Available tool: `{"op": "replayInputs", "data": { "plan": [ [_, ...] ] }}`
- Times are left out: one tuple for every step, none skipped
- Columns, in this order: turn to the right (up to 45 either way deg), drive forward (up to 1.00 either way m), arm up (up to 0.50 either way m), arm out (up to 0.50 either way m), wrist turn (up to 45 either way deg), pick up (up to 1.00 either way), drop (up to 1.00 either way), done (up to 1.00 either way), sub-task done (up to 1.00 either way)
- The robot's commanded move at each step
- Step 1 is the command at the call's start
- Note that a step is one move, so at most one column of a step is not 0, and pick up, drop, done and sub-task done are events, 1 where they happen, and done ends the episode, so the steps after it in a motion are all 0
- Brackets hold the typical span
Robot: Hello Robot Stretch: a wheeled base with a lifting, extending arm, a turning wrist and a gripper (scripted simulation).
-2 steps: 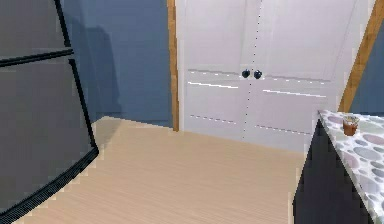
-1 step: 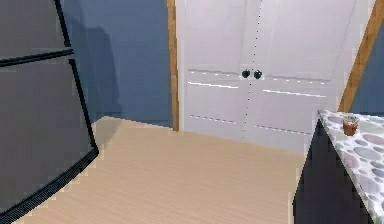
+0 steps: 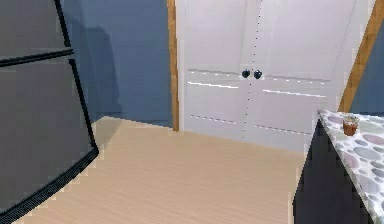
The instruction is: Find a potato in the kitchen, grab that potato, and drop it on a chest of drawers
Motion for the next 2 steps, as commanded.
{"op": "replayInputs", "data": {
  "plan": [
    [0.0, 0.0, 0.0, 0.0, 30.0, 0.0, 0.0, 0.0, 0.0],
    [0.0, 0.0, -0.12, 0.0, 0.0, 0.0, 0.0, 0.0, 0.0]
  ]
}}
